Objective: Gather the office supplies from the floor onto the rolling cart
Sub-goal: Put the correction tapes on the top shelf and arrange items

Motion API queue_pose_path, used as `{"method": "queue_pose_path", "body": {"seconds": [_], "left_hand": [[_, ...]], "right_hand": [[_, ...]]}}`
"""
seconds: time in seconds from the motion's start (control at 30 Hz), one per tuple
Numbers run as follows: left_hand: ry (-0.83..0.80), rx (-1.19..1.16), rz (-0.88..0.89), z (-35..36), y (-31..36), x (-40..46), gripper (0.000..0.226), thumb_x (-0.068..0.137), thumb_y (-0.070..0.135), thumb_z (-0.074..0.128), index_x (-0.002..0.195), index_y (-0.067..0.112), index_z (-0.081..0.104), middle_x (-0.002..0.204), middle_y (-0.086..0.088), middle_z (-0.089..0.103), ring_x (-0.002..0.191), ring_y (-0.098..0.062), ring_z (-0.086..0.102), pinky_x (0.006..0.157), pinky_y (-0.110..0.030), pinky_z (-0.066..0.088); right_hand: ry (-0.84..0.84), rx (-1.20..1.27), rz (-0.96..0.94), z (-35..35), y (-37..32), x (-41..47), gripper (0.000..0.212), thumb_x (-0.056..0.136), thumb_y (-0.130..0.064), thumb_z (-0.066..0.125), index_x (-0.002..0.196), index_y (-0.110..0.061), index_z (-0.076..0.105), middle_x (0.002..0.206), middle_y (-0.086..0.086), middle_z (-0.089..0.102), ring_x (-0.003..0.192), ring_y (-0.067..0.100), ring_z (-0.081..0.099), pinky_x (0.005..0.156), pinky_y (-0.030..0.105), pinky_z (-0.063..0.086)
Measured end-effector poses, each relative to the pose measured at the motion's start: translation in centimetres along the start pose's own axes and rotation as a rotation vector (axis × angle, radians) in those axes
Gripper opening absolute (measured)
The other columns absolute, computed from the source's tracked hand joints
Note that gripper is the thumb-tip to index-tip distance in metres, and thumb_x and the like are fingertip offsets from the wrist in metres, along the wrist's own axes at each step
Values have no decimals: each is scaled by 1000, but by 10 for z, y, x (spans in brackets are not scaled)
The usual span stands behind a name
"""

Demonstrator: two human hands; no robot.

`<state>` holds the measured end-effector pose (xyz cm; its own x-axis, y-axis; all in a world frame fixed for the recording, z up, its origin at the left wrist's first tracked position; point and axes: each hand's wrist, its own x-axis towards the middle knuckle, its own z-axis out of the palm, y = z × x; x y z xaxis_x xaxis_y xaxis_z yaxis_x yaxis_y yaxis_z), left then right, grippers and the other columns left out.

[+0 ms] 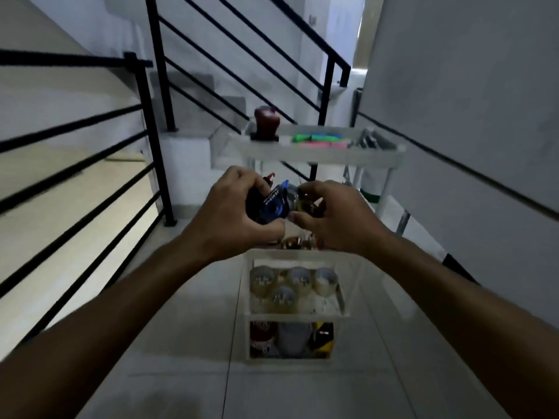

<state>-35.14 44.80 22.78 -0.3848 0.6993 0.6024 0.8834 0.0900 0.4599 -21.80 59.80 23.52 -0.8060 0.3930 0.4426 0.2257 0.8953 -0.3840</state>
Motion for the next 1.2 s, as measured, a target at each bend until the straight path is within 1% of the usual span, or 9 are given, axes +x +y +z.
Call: {"method": "queue_pose_path", "body": {"seconds": [0.17, 0.33, 0.43, 0.57, 0.7, 0.8, 0.97, 1.07, 1.2], "left_hand": [[-58, 49, 102, -43, 24, 96, 48, 62, 39, 80, 100, 24, 53, 106, 5, 48, 94, -10, 50, 70, -11, 46], [-140, 105, 138, -59, 43, 172, 49, 62, 44, 77, 99, 23, 55, 104, 2, 49, 93, -15, 53, 71, -18, 48], [-198, 159, 143, -55, 41, 211, 46, 63, 40, 78, 99, 22, 55, 104, 2, 48, 93, -15, 49, 66, -13, 39], [-209, 152, 124, -45, 25, 257, 44, 63, 41, 77, 97, 24, 55, 104, 1, 51, 93, -16, 50, 67, -17, 43], [-231, 147, 87, -38, 6, 279, 42, 62, 43, 77, 95, 26, 56, 103, 3, 51, 94, -15, 48, 66, -19, 41], [-251, 122, 57, -37, -5, 288, 39, 63, 37, 77, 94, 24, 58, 101, 6, 50, 90, -11, 49, 65, -16, 40], [-272, 101, -27, -37, -33, 301, 37, 63, 38, 78, 91, 24, 58, 102, 3, 53, 91, -15, 55, 72, -28, 52], [-252, 29, -116, -36, -51, 306, 34, 67, 34, 78, 92, 22, 59, 102, 4, 56, 90, -13, 60, 71, -30, 56], [-237, -58, -209, -31, -70, 307, 32, 69, 31, 77, 93, 20, 60, 99, 4, 62, 87, -10, 62, 66, -25, 53]], "right_hand": [[-161, -163, -125, -72, -1, 83, 50, 84, -44, 67, 128, -25, 54, 106, -12, 54, 88, 5, 53, 64, 10, 35], [-235, -248, -32, -115, 30, 140, 50, 86, -40, 67, 130, -21, 53, 114, -1, 62, 92, 10, 54, 69, 19, 39], [-256, -271, 34, -124, 60, 165, 50, 85, -41, 68, 129, -20, 55, 117, 3, 64, 92, 12, 55, 67, 20, 40], [-248, -200, 74, -133, 85, 195, 55, 83, -42, 69, 130, -19, 54, 120, 3, 63, 94, 11, 55, 75, 23, 42], [-377, -182, -1, -126, 78, 213, 55, 82, -42, 70, 132, -24, 55, 120, -1, 63, 95, 9, 57, 79, 21, 42], [-440, -249, -48, -111, 66, 224, 54, 82, -50, 68, 127, -22, 60, 114, -3, 66, 90, 8, 59, 73, 17, 43], [-347, -314, -24, -71, 64, 246, 46, 78, -53, 69, 111, -20, 68, 100, 1, 70, 90, 19, 64, 80, 39, 56], [-262, -306, 20, -45, 63, 264, 46, 78, -38, 74, 119, -21, 60, 106, 2, 67, 97, 21, 62, 84, 42, 55], [-194, -248, 51, -11, 64, 282, 45, 78, -33, 75, 117, -23, 55, 107, 4, 66, 97, 22, 62, 82, 43, 54]]}}
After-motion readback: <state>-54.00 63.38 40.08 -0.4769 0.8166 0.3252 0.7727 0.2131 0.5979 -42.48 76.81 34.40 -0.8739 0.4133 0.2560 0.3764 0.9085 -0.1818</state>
